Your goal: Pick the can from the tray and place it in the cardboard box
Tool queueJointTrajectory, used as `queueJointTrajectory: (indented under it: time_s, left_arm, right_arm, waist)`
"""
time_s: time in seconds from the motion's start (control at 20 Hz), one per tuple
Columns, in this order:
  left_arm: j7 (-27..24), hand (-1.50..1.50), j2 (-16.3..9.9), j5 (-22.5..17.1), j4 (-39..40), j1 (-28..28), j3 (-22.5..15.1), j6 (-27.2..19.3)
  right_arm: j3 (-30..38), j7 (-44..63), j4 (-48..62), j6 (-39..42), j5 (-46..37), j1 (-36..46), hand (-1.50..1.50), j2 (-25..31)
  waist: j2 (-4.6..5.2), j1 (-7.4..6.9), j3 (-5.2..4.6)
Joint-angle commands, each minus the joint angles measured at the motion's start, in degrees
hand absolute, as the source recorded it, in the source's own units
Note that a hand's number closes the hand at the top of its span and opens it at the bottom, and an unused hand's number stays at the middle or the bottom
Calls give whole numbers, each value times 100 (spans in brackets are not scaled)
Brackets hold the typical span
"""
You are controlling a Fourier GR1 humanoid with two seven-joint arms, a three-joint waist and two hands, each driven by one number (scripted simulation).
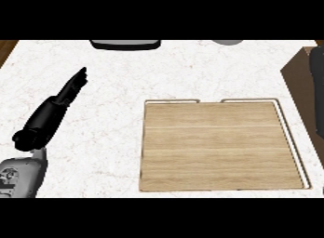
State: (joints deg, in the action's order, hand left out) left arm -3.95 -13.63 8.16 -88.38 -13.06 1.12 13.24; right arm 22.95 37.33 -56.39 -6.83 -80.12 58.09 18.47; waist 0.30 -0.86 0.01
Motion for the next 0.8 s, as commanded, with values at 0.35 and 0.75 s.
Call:
queueJointTrajectory:
  time_s: [0.35, 0.75]
  left_arm:
    - [-16, 0, -53, 8, 72, -91, 119, 76]
    - [-111, 0, -80, -29, 86, 29, 211, 120]
  right_arm:
    - [644, -796, 1192, 54, 525, -590, 150, 1372]
    - [1010, -1108, 1692, 1973, 1214, -715, 150, 2038]
  waist:
    - [-11, 50, 2]
    - [-29, 87, -1]
